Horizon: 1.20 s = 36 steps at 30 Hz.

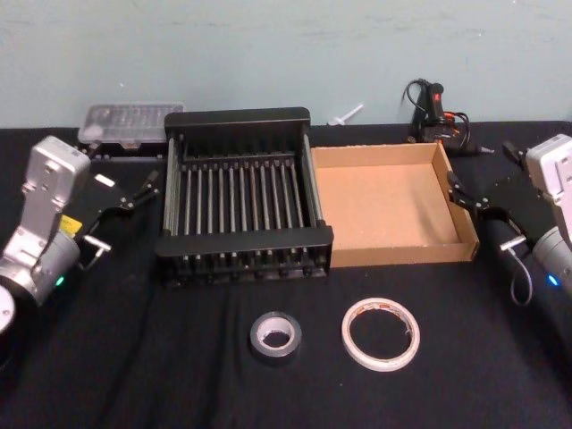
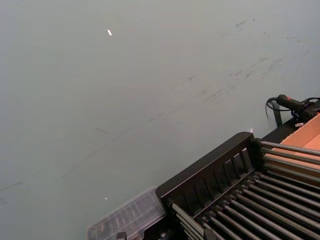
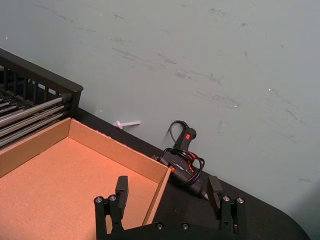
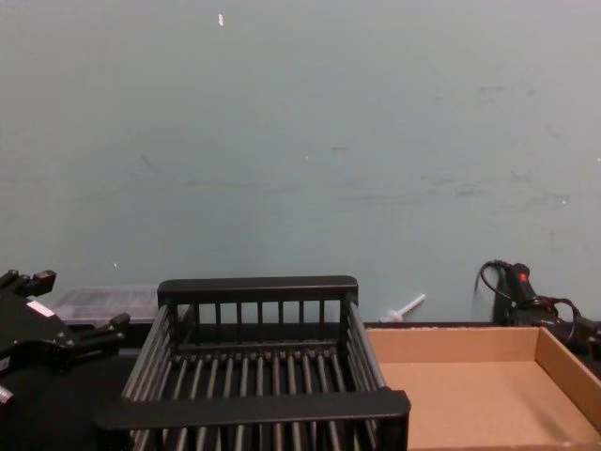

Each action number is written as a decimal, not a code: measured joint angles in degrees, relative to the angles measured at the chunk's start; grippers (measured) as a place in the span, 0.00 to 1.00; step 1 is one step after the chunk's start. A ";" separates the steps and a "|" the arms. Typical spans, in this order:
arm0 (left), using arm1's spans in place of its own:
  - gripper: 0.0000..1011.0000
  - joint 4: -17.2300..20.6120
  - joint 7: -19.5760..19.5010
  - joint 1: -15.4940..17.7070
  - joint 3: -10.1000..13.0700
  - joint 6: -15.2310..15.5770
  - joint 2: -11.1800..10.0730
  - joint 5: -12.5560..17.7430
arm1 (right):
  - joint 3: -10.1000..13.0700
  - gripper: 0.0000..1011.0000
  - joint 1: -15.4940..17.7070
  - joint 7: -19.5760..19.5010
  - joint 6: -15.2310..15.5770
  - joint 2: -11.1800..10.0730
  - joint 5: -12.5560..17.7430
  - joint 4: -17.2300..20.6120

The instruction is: Pick up the white tape and place it into the black box , Pick up the silver tape and place it into the brown box.

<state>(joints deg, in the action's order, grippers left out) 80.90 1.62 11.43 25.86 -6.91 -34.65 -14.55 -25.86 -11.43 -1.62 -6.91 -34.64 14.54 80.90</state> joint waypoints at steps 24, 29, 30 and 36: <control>0.99 0.00 0.00 0.00 0.00 0.00 0.00 0.00 | 0.52 0.99 0.18 0.37 0.00 0.17 0.06 0.18; 0.99 0.00 0.00 0.00 0.00 0.00 0.00 0.00 | 1.90 0.99 1.41 1.55 0.04 0.30 0.63 1.70; 0.99 0.00 0.00 0.00 0.00 0.00 0.00 0.00 | 1.90 0.99 1.41 1.55 0.04 0.30 0.63 1.70; 0.99 0.00 0.00 0.00 0.00 0.00 0.00 0.00 | 3.60 0.99 4.38 3.00 0.60 -0.25 2.10 5.34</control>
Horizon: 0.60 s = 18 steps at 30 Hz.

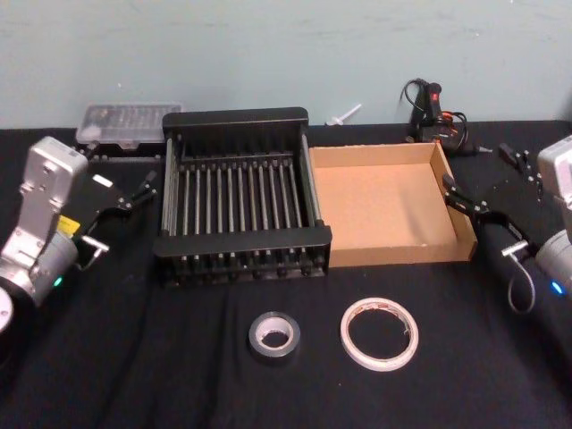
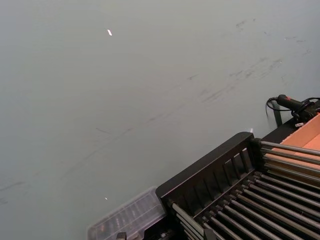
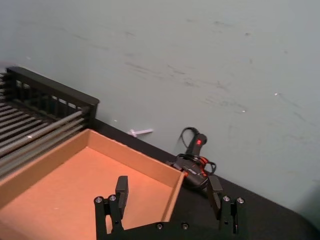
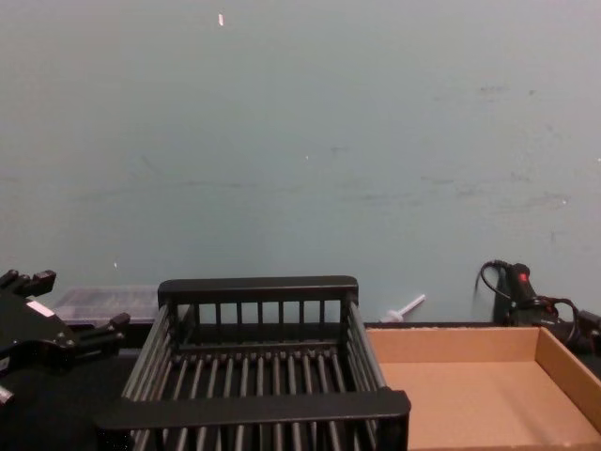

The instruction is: Pick up the white tape and place it into the black box , Pick up the silver tape and place it into the brown box.

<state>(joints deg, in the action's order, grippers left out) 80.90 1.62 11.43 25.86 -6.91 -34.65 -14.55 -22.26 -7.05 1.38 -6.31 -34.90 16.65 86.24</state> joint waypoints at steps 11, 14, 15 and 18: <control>0.99 0.00 0.00 0.00 0.00 0.00 0.00 0.00 | 2.85 0.99 6.37 2.35 2.09 -1.09 3.68 7.56; 0.99 0.00 0.00 0.00 0.00 0.00 0.00 0.00 | 3.54 0.99 8.18 2.96 2.99 -1.38 4.72 9.64; 0.99 0.00 0.00 0.00 0.00 0.00 0.00 0.00 | 3.85 0.99 9.11 3.31 3.60 -1.54 5.26 10.71; 0.99 0.00 0.00 0.00 0.00 0.00 0.00 0.00 | 4.28 0.99 10.51 3.80 4.59 -1.84 5.90 12.17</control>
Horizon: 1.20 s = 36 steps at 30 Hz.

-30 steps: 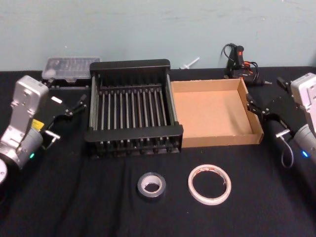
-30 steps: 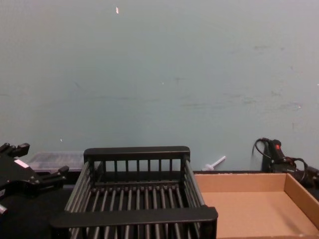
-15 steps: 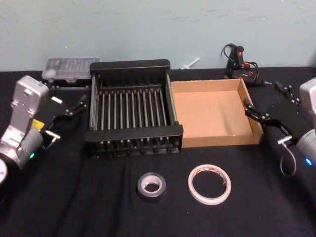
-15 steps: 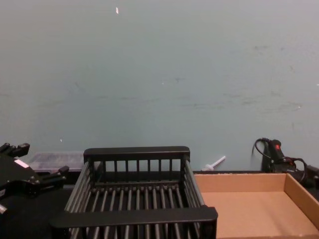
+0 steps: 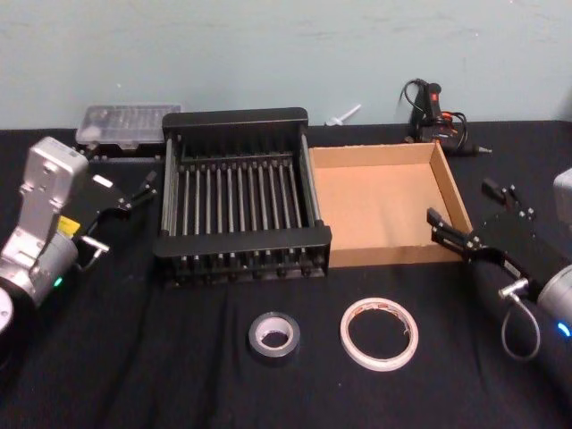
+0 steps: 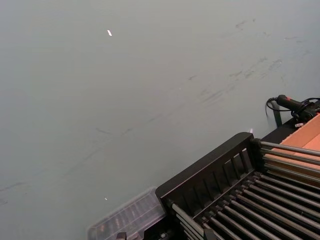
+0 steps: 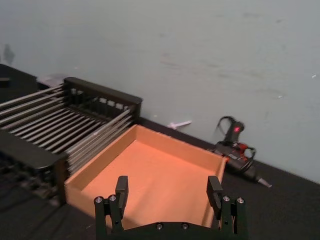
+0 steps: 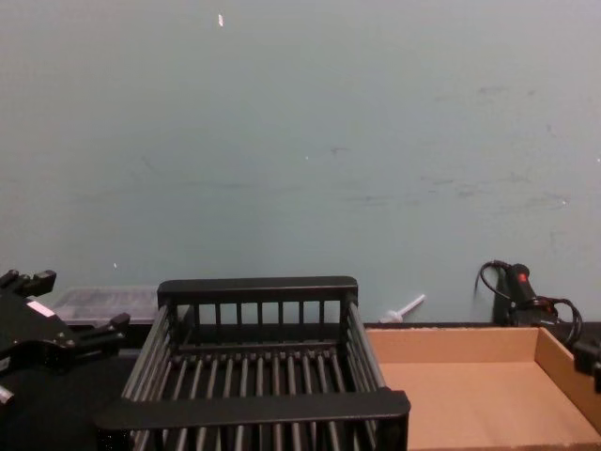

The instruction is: Pick up the white tape and place it into the black box , Pick up the silver tape and place it into the brown box.

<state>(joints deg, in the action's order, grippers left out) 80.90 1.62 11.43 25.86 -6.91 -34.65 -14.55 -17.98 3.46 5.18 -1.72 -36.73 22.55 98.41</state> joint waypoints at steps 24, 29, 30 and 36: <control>0.99 0.00 0.00 0.00 0.00 0.00 0.00 0.00 | 0.53 0.99 4.77 6.38 16.01 -1.49 3.02 5.96; 0.99 0.00 0.00 0.00 0.00 0.00 0.00 0.00 | -0.22 0.99 4.05 7.68 19.16 -1.11 3.10 5.92; 0.99 0.00 0.00 0.00 0.00 0.00 0.00 0.00 | -0.50 0.99 3.83 7.97 20.00 -0.97 3.02 5.85; 0.99 0.00 0.00 0.00 0.00 0.00 0.00 0.00 | -1.45 0.99 2.93 8.91 23.03 -0.23 2.06 5.32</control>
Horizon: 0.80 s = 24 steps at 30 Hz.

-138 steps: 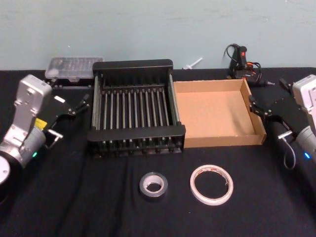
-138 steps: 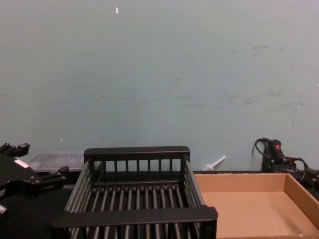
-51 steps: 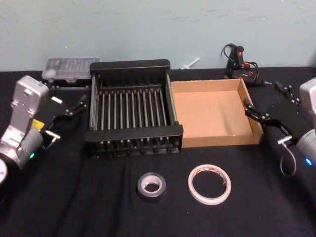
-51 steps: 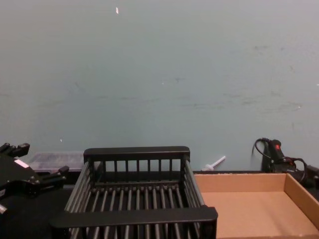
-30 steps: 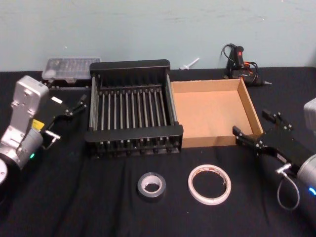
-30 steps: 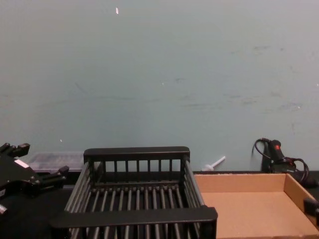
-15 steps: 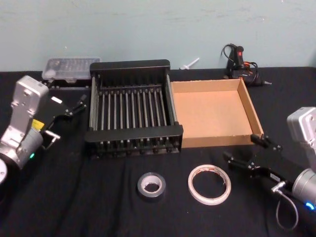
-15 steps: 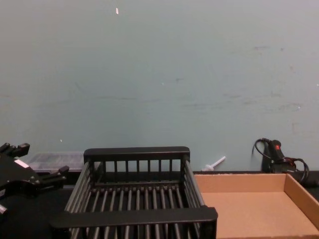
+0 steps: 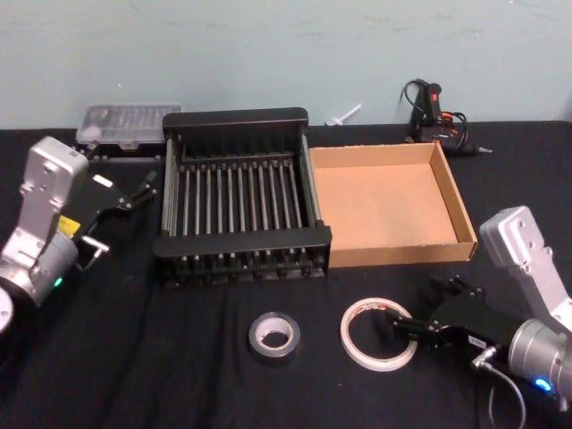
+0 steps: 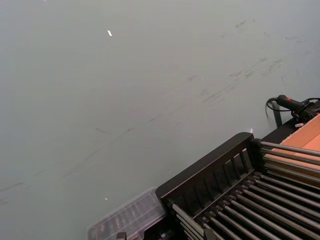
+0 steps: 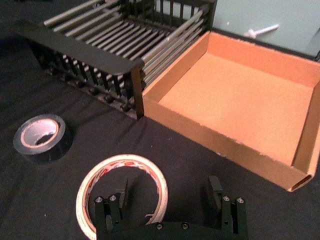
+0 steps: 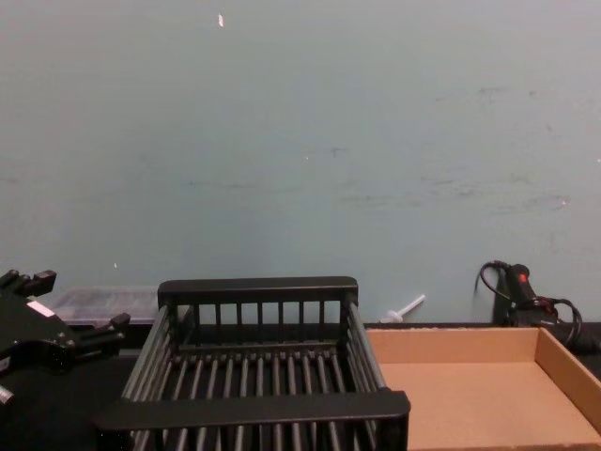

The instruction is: Pick up the white tape and place it into the black box , Pick up the silver tape and place it into the brown box.

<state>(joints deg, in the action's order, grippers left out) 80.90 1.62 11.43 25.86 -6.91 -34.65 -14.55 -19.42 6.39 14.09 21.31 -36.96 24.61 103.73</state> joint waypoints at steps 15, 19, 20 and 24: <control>0.99 0.00 0.00 0.00 0.00 0.00 0.00 0.00 | -0.44 0.99 -0.99 -0.40 5.60 2.11 -2.64 -0.32; 0.99 0.00 0.00 0.00 0.00 0.00 0.00 0.00 | -0.37 0.99 -1.21 -0.42 6.44 2.69 -3.14 -0.57; 0.99 0.00 0.00 0.00 0.00 0.00 0.00 0.00 | -0.37 0.99 -1.27 -0.40 6.57 2.80 -3.28 -0.63; 0.99 0.00 0.00 0.00 0.00 0.00 0.00 0.00 | -0.35 0.99 -1.57 -0.14 7.19 3.37 -4.04 -1.00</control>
<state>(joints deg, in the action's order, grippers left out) 80.90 1.62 11.43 25.86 -6.91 -34.65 -14.55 -19.77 4.82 13.94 28.50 -33.59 20.57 102.73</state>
